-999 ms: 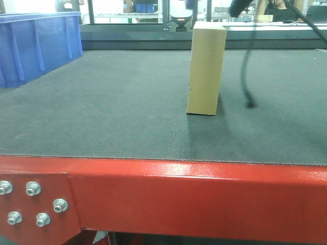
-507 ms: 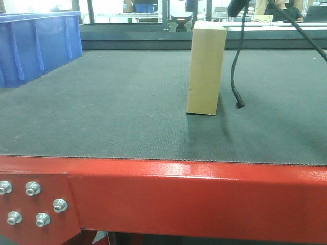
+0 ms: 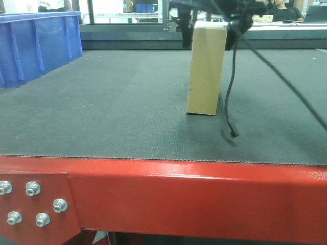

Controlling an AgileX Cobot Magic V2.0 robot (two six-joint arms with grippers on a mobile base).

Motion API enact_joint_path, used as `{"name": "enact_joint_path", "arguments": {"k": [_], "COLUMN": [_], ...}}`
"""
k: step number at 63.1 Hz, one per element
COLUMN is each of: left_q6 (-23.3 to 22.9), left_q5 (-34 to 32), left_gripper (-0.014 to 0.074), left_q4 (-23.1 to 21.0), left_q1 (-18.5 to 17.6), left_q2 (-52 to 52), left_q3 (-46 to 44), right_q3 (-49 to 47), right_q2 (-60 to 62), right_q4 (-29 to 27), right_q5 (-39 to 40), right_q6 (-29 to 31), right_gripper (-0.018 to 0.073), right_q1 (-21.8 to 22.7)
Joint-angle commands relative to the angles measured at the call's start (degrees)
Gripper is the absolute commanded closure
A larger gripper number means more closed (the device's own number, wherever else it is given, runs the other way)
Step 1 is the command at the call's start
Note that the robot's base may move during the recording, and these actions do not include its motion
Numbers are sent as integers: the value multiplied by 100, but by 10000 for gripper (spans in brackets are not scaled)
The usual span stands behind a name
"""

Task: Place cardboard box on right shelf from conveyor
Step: 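Lower the open right gripper over the top of the tan box, then close the right gripper on the box and lift it off the belt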

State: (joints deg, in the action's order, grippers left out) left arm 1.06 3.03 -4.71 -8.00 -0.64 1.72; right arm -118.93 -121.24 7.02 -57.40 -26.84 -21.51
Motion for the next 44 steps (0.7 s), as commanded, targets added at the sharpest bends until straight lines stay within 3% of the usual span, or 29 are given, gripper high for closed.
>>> {"name": "enact_joint_path", "arguments": {"k": [1, 6, 13, 16, 24, 44], "left_q6": [-40, -40, -40, -40, -40, -40], "left_q5": [-528, -528, -528, -528, -528, -528], "left_gripper": [715, 715, 715, 715, 715, 715], "left_q4": [-50, -50, -50, -50, -50, -50], "left_q1": [6, 6, 6, 6, 6, 6], "left_q2": [-73, -73, -73, -73, -73, -73], "left_q3": [-16, -16, -16, -16, -16, -16], "right_q3": [-232, -232, -232, -253, -386, -415], "right_q2": [318, 318, 351, 377, 489, 1162], "right_q4": [157, 157, 159, 159, 193, 198], "right_q5": [210, 166, 113, 64, -113, -1053], "right_q6": [-17, -17, -12, -12, 110, 1447], "right_gripper": [-8, 102, 334, 379, 377, 377], "right_q1": [-1, -1, -1, -1, -1, -8]}}
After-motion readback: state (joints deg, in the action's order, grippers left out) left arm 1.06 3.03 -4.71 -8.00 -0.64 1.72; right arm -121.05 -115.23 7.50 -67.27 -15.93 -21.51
